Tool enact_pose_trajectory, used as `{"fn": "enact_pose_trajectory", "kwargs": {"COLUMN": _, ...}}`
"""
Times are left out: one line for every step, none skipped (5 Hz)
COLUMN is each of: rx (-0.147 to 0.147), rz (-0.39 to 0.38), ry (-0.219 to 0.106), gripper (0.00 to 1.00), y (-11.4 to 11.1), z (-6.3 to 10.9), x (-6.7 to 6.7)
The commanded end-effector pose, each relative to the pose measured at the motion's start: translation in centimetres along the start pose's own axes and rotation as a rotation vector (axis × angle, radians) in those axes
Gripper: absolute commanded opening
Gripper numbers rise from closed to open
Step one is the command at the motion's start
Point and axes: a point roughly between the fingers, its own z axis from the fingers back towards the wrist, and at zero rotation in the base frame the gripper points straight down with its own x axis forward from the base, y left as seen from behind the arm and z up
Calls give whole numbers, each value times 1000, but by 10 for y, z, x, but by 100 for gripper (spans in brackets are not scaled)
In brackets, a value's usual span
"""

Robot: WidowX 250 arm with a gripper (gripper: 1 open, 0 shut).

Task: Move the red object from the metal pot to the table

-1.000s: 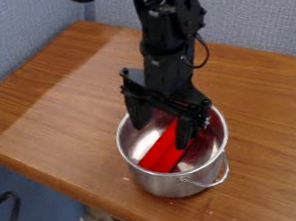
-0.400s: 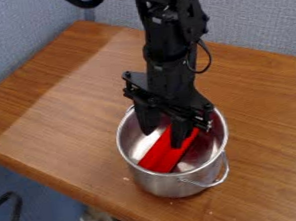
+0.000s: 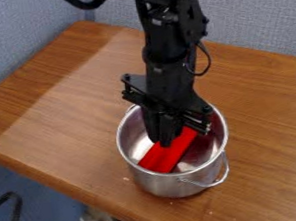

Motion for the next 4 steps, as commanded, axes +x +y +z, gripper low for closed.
{"fn": "enact_pose_trajectory", "kwargs": {"rx": 2, "rz": 3, "ry": -26, "gripper": 100, "y": 0, "z": 9, "x": 5}}
{"fn": "enact_pose_trajectory", "kwargs": {"rx": 2, "rz": 6, "ry": -25, "gripper": 0, "y": 1, "z": 9, "x": 6}}
{"fn": "enact_pose_trajectory", "kwargs": {"rx": -3, "rz": 11, "ry": -22, "gripper": 0, "y": 2, "z": 10, "x": 5}}
{"fn": "enact_pose_trajectory", "kwargs": {"rx": -4, "rz": 14, "ry": -22, "gripper": 100, "y": 2, "z": 12, "x": 6}}
